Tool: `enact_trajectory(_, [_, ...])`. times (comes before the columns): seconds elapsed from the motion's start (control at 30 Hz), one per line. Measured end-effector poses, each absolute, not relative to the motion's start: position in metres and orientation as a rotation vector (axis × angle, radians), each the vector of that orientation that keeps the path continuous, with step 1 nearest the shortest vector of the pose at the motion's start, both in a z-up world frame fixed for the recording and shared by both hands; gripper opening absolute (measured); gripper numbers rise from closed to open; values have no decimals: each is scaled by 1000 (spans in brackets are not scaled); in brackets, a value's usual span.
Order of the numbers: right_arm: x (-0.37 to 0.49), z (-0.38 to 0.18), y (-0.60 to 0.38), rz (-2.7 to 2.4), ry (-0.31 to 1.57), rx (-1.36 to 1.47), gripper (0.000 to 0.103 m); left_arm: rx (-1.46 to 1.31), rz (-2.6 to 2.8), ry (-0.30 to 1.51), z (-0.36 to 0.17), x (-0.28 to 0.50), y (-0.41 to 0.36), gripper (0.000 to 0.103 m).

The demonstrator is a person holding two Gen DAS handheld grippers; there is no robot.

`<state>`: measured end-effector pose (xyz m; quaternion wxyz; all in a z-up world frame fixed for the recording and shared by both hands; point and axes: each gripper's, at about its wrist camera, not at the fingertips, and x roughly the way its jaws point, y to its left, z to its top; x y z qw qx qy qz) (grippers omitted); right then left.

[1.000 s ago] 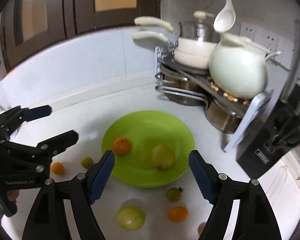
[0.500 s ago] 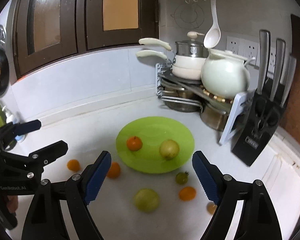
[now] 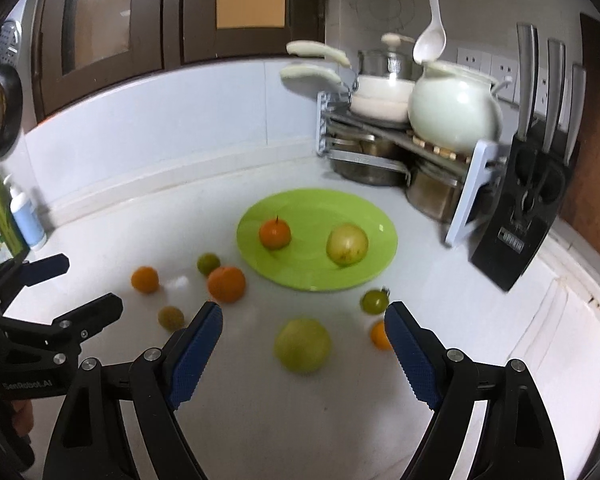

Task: Organize fruits
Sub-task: 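Withdraw both open tools from the plate toward the remaining fruits, then grasp the brown round fruit with the left tool while the right tool grasps the green pomelo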

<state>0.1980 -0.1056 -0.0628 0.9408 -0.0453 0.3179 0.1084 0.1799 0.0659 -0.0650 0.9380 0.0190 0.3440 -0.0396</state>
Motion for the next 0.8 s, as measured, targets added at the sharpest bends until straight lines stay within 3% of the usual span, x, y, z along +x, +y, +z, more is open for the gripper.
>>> enact_trajectory(0.43, [216,-110,-109,219,790,-74,83,89,-81,755,-102,198,60,85])
enact_trajectory(0.8, [240,-131,-107,244,868,-68,75,72,-124,841,-129,225,55,61])
